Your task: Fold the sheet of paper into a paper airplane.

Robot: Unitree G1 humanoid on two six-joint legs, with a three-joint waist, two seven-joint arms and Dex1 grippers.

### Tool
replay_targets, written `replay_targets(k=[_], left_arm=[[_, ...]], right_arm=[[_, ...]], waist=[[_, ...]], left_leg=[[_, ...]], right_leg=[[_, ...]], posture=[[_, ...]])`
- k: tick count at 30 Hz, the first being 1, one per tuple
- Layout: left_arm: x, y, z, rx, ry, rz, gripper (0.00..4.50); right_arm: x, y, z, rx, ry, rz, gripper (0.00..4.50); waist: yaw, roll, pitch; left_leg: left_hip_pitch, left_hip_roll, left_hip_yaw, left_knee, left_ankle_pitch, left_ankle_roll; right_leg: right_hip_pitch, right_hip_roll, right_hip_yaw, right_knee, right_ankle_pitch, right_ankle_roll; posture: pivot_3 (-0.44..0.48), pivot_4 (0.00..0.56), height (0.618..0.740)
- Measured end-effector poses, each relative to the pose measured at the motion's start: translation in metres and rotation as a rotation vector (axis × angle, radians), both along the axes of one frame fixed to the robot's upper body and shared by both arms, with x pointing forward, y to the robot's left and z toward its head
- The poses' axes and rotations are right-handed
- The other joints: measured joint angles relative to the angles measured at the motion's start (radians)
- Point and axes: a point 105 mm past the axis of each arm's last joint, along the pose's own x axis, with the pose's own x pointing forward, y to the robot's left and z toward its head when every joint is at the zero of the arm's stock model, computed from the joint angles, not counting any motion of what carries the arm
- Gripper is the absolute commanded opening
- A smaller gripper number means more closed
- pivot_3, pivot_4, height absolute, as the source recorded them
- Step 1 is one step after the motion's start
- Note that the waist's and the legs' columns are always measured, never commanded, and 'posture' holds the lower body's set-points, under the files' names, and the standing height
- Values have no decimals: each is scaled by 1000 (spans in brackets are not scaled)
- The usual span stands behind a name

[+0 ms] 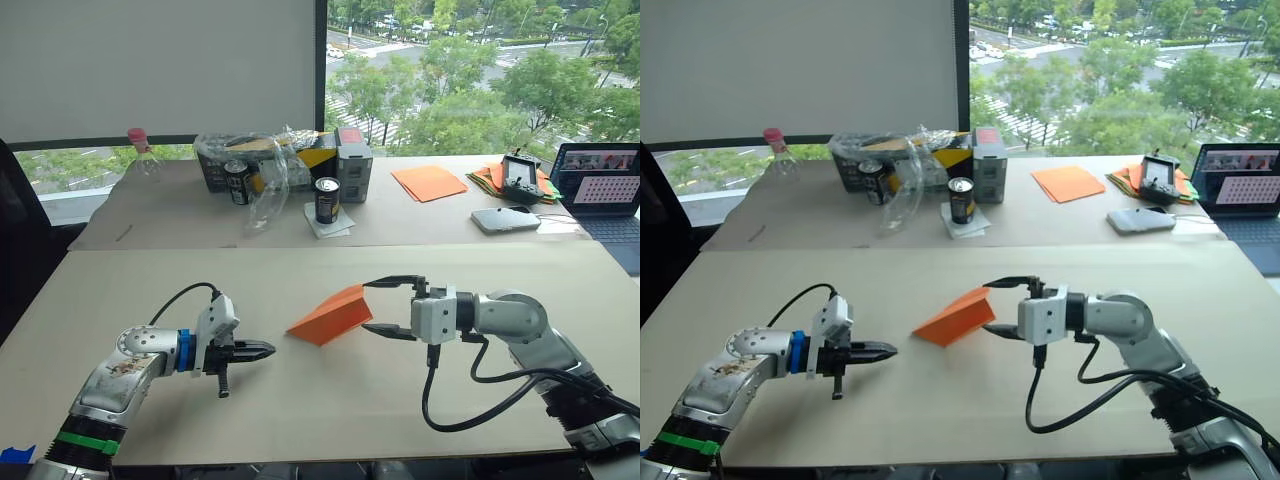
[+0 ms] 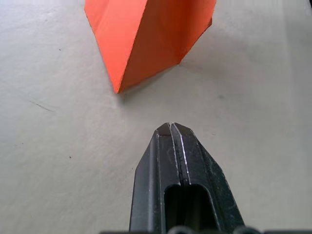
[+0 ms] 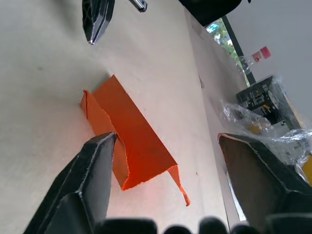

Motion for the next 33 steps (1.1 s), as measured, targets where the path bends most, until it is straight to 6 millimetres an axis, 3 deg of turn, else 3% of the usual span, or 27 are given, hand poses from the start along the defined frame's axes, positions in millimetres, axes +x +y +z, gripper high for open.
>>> replay_targets(k=[7,14,18,21,27,33], left_arm=[[-1,-14,15,-105,19,4,0],[0,-14,17,-110,18,1,0],[5,-23,27,-136,-8,-21,0],[4,-30,23,-146,10,-33,0],[1,-38,20,-149,22,-51,0],[1,-38,21,-142,13,-49,0]], right_arm=[[0,-17,7,-38,31,-31,26],[-14,-14,-6,-53,90,-8,26],[2,-25,-11,-105,79,-122,26],[18,-40,-23,-148,90,-236,26],[31,-46,-51,-263,127,-334,26],[22,-13,-52,-219,138,-253,26]], waist=[[-2,0,0],[-3,0,0],[-1,0,0],[-2,0,0],[-4,0,0],[-4,0,0]], left_leg=[[0,0,0,0,0,0],[0,0,0,0,0,0],[0,0,0,1,0,0],[0,0,0,0,0,0],[0,0,0,0,0,0],[0,0,0,1,0,0]], right_leg=[[0,0,0,0,0,0],[0,0,0,0,0,0],[0,0,0,0,0,0],[0,0,0,0,0,0],[0,0,0,0,0,0],[0,0,0,0,0,0]], posture=[[0,150,670],[0,150,670],[0,150,670],[0,150,670],[0,150,670],[0,150,670]])
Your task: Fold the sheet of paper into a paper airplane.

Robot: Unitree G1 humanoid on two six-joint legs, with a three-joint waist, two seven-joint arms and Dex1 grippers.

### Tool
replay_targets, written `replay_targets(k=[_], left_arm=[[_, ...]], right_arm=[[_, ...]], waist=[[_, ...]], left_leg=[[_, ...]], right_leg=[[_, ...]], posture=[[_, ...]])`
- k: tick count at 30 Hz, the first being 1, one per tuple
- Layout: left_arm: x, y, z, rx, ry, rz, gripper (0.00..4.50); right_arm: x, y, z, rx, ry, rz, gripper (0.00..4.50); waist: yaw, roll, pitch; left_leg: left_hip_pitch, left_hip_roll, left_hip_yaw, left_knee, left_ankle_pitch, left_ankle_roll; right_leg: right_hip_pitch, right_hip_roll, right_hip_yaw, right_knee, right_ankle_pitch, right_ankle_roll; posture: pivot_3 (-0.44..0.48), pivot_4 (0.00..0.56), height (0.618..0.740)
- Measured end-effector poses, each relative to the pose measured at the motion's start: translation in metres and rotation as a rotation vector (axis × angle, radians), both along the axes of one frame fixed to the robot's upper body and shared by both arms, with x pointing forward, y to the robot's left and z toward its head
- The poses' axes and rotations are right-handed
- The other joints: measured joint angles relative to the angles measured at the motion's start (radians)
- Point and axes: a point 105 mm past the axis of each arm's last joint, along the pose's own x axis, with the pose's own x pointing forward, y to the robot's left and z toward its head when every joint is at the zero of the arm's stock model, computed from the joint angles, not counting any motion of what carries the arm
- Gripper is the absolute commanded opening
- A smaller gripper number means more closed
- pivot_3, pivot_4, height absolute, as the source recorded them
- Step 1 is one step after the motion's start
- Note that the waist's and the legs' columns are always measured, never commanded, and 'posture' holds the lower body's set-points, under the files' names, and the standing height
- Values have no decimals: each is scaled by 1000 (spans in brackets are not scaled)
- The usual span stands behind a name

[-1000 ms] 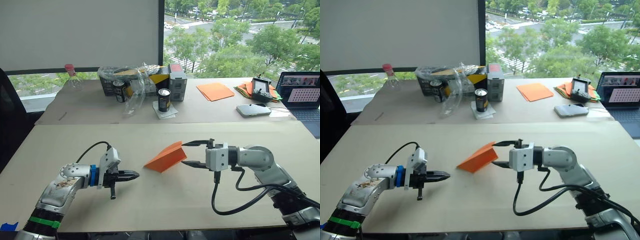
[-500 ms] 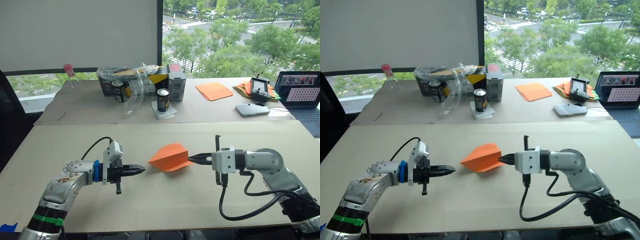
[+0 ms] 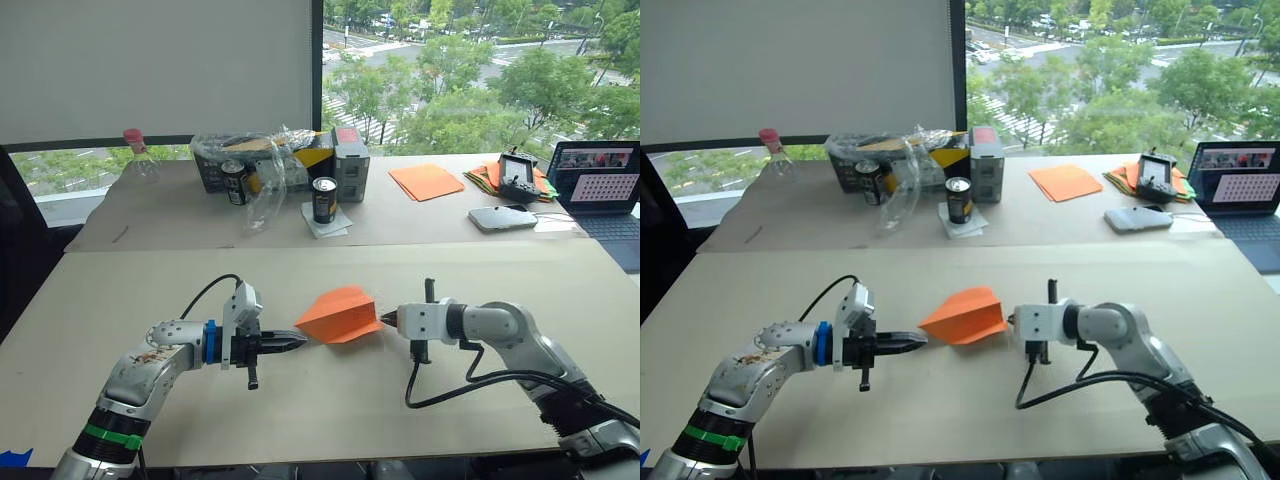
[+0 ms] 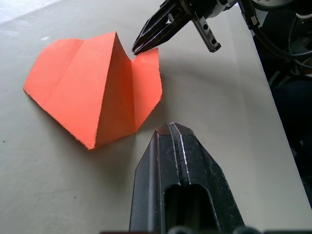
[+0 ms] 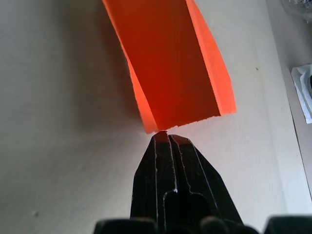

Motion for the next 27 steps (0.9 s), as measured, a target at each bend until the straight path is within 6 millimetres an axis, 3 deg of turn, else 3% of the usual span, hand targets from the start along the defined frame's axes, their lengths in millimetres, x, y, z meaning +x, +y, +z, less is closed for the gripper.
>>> replay_targets(k=[5,9,12,18,21,27], left_arm=[[2,1,-2,8,17,22,0],[3,-3,-2,1,16,30,0],[4,-6,-1,0,9,23,0],[8,-8,-2,8,2,24,0],[8,-9,-3,17,2,19,0],[10,-10,-5,22,-6,13,0]], right_arm=[[-10,25,8,45,-4,58,26],[-17,35,4,56,24,75,26],[-13,29,10,74,28,32,26],[6,-3,36,49,-51,-85,26],[9,-14,29,2,-31,-113,26],[-2,-6,2,-37,61,-72,26]], waist=[[1,0,0],[3,0,0],[3,0,0],[1,0,0],[0,0,0],[-1,0,0]], left_leg=[[0,0,0,0,0,0],[0,-1,0,0,0,0],[0,0,0,0,0,0],[0,0,0,0,0,0],[0,0,0,0,0,0],[0,0,0,0,0,0]], right_leg=[[0,0,0,0,0,0],[0,0,0,0,0,0],[0,0,0,0,0,0],[0,0,0,0,0,0],[0,0,0,0,0,0],[0,0,0,0,0,0]], posture=[[0,150,670],[0,150,670],[0,150,670],[0,150,670],[0,150,670],[0,150,670]])
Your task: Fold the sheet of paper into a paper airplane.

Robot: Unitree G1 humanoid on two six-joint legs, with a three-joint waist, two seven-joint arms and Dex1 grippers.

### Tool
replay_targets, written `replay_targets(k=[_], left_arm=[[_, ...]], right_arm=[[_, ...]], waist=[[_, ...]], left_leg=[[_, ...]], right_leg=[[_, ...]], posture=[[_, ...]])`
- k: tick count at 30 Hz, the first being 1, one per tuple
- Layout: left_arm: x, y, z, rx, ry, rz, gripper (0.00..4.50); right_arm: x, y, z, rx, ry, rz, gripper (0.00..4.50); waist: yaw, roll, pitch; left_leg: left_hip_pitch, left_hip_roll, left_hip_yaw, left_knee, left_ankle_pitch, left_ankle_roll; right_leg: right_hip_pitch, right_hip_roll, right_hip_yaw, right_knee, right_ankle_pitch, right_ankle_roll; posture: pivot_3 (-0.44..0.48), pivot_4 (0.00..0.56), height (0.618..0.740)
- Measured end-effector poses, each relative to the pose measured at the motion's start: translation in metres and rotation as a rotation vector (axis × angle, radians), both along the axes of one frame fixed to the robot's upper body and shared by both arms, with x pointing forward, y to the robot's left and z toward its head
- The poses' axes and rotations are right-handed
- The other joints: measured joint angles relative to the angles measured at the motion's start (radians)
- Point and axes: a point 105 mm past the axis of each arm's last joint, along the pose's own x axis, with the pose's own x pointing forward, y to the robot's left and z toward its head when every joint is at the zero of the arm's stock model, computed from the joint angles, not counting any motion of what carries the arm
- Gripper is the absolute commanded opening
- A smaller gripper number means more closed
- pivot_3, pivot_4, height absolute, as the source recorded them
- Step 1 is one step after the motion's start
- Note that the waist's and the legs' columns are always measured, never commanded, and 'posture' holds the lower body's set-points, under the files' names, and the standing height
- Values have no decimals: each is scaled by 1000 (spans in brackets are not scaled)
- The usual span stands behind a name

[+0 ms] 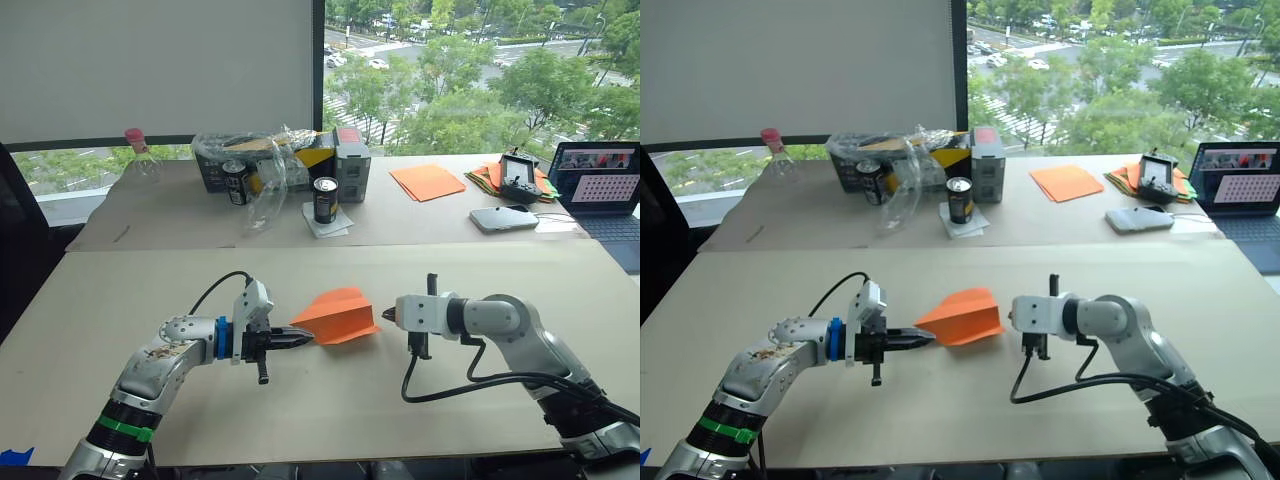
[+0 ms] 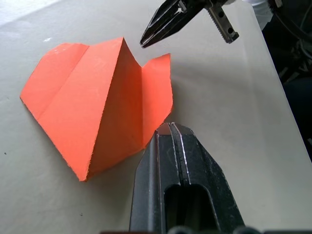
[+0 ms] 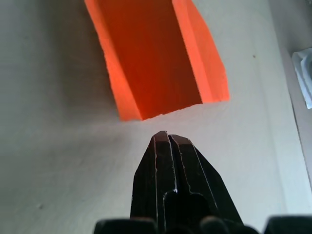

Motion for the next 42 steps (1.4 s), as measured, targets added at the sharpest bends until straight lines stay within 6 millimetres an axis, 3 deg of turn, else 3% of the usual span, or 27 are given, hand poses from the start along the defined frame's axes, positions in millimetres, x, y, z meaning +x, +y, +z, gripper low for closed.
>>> replay_targets(k=[13,17,21,28,36,42], left_arm=[[4,-1,2,7,-7,2,0],[6,-3,0,13,-9,-1,0],[10,-12,-7,11,2,7,0],[21,-26,5,-32,-38,19,0],[10,-31,-29,104,16,-21,0],[12,-32,-32,154,-34,0,0]], right_arm=[[-11,30,-8,34,50,92,26],[-10,26,-5,27,59,79,26],[-6,8,9,13,50,30,26],[1,-1,29,41,20,-6,26],[7,9,42,84,-26,3,26],[7,37,44,141,-24,56,26]], waist=[[1,0,0],[4,0,0],[8,0,0],[1,0,0],[2,0,0],[2,0,0]], left_leg=[[0,0,0,0,0,0],[0,0,0,0,0,0],[0,-1,0,0,0,0],[0,0,0,0,0,0],[0,-1,0,0,0,0],[0,0,0,0,0,0]], right_leg=[[0,0,0,0,0,0],[0,0,0,0,0,0],[0,0,0,0,0,0],[0,0,0,0,0,0],[0,0,0,-1,0,0],[0,0,0,0,0,0]], posture=[[0,150,670],[0,150,670],[0,150,670],[0,150,670],[0,150,670],[0,150,670]])
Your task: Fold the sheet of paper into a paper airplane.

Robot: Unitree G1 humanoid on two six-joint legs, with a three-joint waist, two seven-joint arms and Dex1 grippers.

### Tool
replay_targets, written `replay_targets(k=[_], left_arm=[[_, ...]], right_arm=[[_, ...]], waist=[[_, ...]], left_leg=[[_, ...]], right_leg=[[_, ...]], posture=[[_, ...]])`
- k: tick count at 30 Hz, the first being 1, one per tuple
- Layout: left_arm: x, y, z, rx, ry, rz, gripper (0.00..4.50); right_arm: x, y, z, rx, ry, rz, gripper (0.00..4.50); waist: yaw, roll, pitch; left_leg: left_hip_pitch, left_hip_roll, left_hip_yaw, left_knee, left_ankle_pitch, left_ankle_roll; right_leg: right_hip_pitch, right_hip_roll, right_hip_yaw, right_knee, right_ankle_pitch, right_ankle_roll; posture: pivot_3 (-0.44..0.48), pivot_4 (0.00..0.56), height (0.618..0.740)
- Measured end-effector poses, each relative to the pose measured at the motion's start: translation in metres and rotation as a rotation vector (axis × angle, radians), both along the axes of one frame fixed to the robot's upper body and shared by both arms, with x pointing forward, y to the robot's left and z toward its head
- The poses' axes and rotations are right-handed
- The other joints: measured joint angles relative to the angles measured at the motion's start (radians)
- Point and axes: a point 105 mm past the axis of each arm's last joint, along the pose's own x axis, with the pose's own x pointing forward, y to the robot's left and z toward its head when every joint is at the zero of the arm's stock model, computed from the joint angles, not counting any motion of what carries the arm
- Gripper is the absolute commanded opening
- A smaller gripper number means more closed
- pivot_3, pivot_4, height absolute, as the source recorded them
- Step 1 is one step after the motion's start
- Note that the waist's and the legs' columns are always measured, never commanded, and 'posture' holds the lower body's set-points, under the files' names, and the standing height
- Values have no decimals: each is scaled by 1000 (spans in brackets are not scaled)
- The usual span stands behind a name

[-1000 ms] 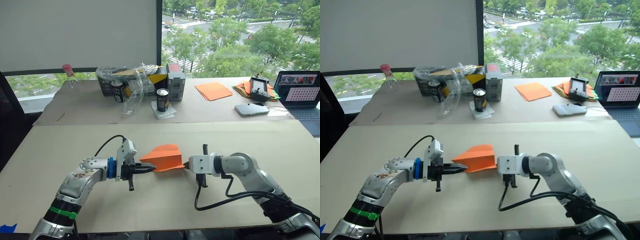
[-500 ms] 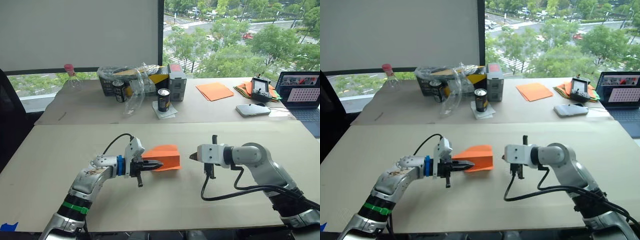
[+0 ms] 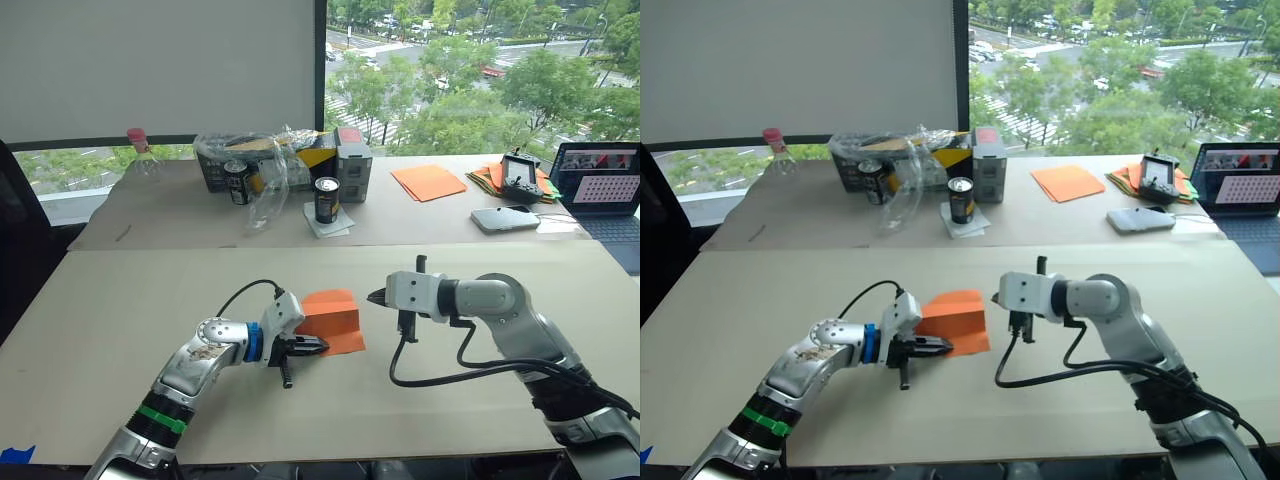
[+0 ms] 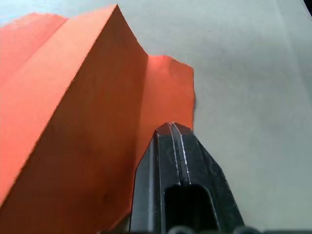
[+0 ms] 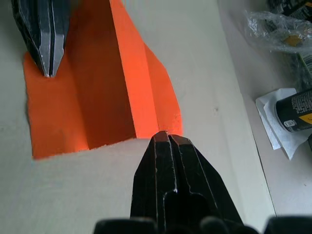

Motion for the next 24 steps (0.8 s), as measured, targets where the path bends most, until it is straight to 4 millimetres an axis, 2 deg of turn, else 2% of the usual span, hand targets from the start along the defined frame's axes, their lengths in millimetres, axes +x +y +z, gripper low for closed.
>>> replay_targets(k=[4,9,15,20,24], left_arm=[[-2,1,-1,3,-6,15,0],[-5,3,-1,6,-10,41,0],[-8,4,-1,3,12,86,0],[-12,6,-1,-1,26,146,0],[-16,8,-1,-13,51,190,0]], right_arm=[[-1,11,-3,10,15,30,26],[20,24,4,30,18,24,26],[34,34,-6,-1,77,54,26],[29,43,-27,-57,148,137,26],[21,46,-31,-90,173,188,26]], waist=[[0,0,0],[-5,0,0],[-4,0,0],[-8,0,0],[-8,0,0]], left_leg=[[0,0,0,0,0,0],[1,0,0,0,0,-1],[1,0,0,0,0,0],[1,0,0,0,0,-1],[1,0,-1,0,0,-1]], right_leg=[[0,0,0,0,0,0],[0,1,0,1,0,0],[0,1,0,1,0,0],[0,1,0,1,0,0],[0,1,0,1,0,0]], posture=[[0,150,670],[0,150,670],[0,150,670],[0,150,670],[0,150,670]])
